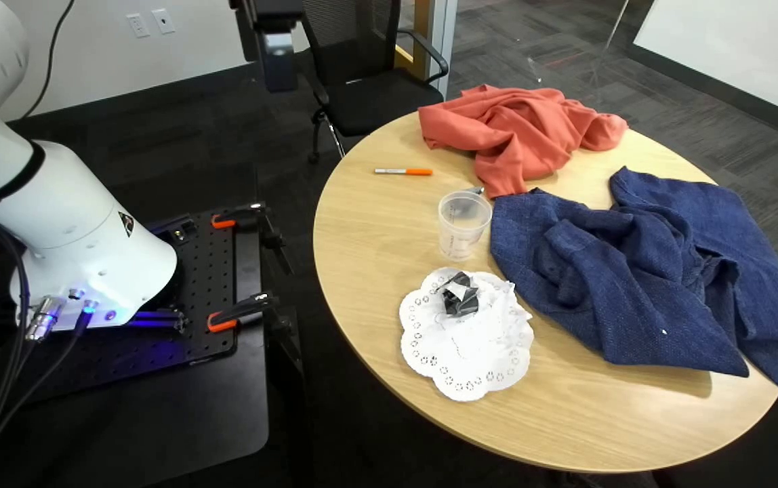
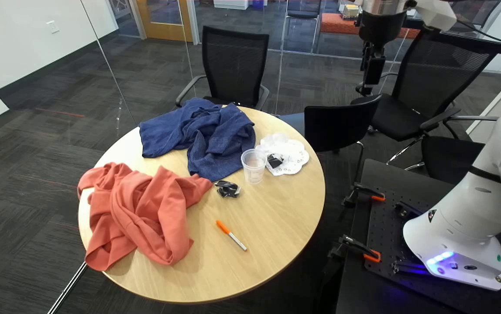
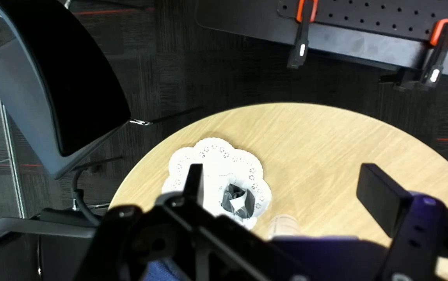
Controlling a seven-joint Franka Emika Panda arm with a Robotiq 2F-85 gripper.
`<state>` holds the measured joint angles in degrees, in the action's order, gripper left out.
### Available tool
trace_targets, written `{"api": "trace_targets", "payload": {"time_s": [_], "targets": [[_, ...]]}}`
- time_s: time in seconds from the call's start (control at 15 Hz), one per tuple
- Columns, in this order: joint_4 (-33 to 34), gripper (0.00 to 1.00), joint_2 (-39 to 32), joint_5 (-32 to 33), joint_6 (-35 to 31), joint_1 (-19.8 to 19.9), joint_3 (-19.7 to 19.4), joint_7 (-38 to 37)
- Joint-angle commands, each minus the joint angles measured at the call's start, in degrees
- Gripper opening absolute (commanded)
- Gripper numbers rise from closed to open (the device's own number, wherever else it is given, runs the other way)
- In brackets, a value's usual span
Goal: Put the orange pen inside the clear cup
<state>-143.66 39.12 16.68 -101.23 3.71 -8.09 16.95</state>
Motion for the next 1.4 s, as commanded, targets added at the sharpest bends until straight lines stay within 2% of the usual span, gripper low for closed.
{"api": "trace_targets", "payload": {"time_s": [0.0,0.47,0.8,0.93,1.0,1.33], "targets": [[-0.88,1.00,-3.54,-6.63,-5.44,-2.04,1.25,-7.49],[-6.11,1.00,-10.17,-21.46,-22.68,-4.66,6.55,-19.22],[-9.02,1.00,-15.53,-25.57,-34.54,-7.14,11.90,-25.33],[-9.05,1.00,-16.93,-25.13,-35.12,-8.02,13.14,-25.54],[-8.92,1.00,-15.88,-24.44,-33.64,-7.42,12.28,-24.30],[-8.92,1.00,-17.02,-24.43,-33.88,-8.01,12.91,-24.38]]}}
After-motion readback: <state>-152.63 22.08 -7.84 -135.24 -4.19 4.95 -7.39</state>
